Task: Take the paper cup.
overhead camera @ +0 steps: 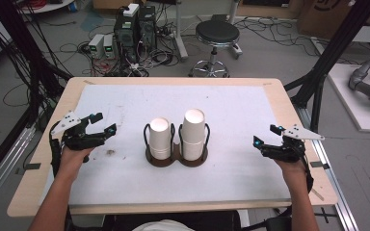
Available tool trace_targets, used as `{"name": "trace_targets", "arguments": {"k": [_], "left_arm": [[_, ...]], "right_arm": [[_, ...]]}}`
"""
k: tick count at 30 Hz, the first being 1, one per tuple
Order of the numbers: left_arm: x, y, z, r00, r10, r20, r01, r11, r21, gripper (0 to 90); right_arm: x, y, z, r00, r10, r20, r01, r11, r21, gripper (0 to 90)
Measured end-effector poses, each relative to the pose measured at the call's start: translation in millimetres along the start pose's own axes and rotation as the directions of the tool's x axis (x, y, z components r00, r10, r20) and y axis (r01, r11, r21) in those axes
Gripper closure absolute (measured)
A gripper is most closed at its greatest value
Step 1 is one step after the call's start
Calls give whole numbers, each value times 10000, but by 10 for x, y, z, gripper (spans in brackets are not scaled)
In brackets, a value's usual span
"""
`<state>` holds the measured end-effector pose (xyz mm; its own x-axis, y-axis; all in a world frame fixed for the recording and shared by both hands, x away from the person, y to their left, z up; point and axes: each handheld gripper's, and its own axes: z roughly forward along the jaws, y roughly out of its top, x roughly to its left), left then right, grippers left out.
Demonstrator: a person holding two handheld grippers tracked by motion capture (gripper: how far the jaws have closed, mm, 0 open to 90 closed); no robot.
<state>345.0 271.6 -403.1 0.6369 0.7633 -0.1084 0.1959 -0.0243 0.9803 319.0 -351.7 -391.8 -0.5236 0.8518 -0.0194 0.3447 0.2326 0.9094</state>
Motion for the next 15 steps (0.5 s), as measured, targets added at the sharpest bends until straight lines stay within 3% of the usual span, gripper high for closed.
{"name": "trace_targets", "arguments": {"k": [15], "left_arm": [[-19, -22, -47, 9999, 1, -170, 1, 9999, 126, 212]], "right_arm": [[43, 51, -8, 10000, -87, 41, 88, 9992, -379, 183]]}}
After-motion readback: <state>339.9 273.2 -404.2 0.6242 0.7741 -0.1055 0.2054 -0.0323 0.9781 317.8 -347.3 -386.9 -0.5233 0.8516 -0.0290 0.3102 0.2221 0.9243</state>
